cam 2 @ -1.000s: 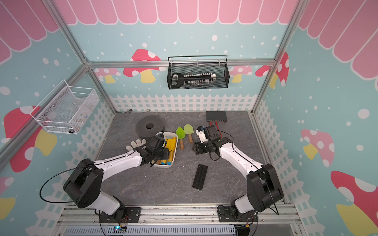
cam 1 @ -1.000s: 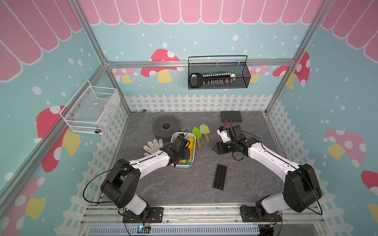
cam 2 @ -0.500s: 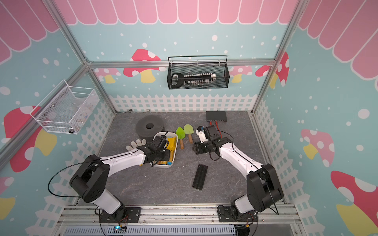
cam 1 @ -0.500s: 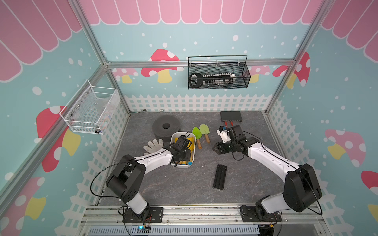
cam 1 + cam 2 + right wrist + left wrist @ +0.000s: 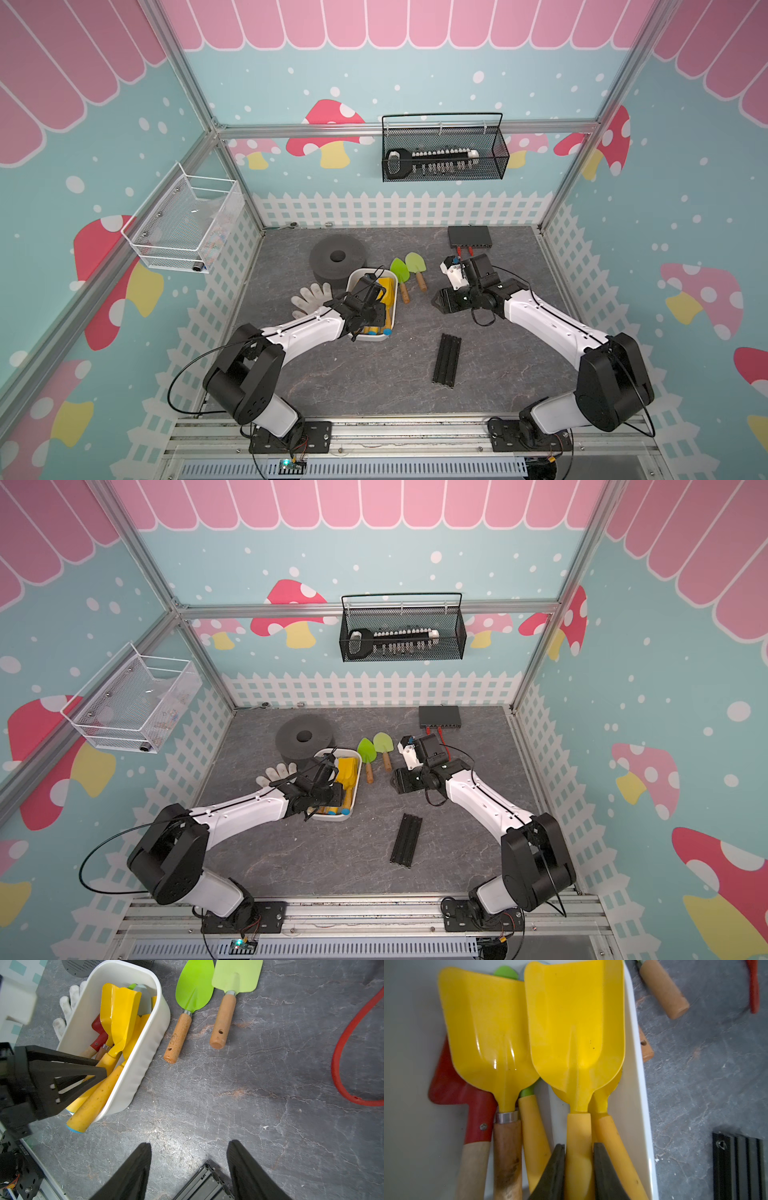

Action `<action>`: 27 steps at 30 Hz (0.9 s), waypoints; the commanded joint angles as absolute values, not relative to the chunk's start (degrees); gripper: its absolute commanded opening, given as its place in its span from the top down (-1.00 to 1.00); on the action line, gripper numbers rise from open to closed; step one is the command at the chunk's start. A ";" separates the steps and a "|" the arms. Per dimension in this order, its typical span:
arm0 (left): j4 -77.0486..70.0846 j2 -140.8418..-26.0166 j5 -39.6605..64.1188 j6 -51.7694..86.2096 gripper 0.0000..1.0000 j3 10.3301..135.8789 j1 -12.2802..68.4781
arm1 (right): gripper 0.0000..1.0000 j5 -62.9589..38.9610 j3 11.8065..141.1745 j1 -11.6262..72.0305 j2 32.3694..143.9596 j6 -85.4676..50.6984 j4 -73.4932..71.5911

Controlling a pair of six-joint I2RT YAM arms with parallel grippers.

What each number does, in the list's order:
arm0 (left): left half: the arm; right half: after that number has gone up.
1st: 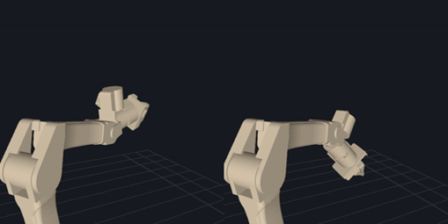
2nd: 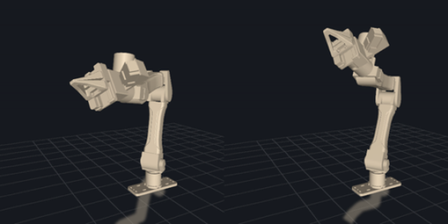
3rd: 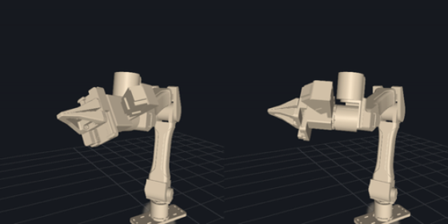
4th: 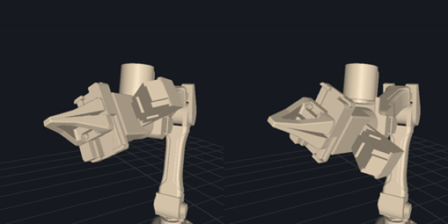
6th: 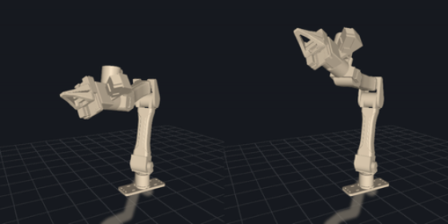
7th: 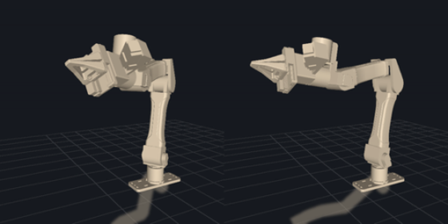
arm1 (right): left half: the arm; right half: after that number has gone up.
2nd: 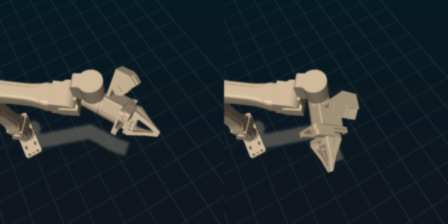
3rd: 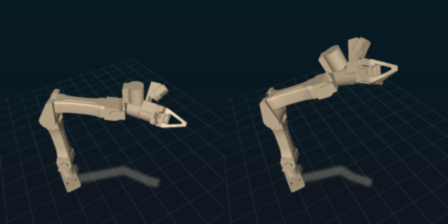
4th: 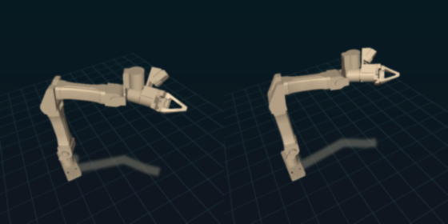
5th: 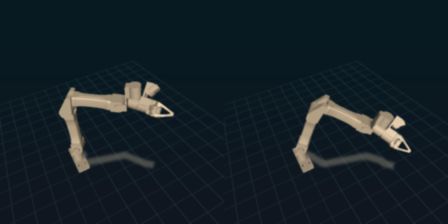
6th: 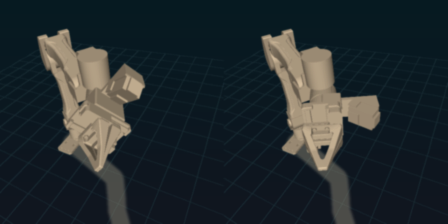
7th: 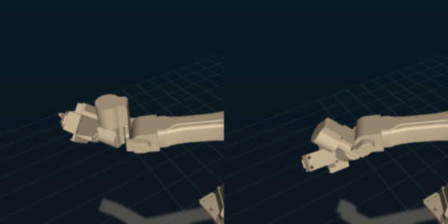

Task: Take the shovel out of the storage box
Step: Pick up the shovel from the storage box.

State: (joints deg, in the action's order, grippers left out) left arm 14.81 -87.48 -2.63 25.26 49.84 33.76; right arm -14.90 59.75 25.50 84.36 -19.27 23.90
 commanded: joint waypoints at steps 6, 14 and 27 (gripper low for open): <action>5.61 -79.27 -5.79 24.25 0.99 44.13 33.57 | -0.29 -16.38 56.75 25.30 81.78 -19.14 20.37; -3.93 -70.85 -4.85 22.33 1.00 37.48 34.31 | -0.28 -20.27 53.83 25.31 77.66 -20.10 15.33; -14.55 -66.66 -1.00 14.85 1.00 33.67 42.34 | -0.25 -29.18 48.25 25.40 70.31 -25.97 4.37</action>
State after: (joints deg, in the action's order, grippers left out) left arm -10.15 -67.26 -1.87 17.93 34.20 41.36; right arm -26.94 49.36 25.50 72.44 -23.75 8.14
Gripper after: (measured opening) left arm 0.217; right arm 0.631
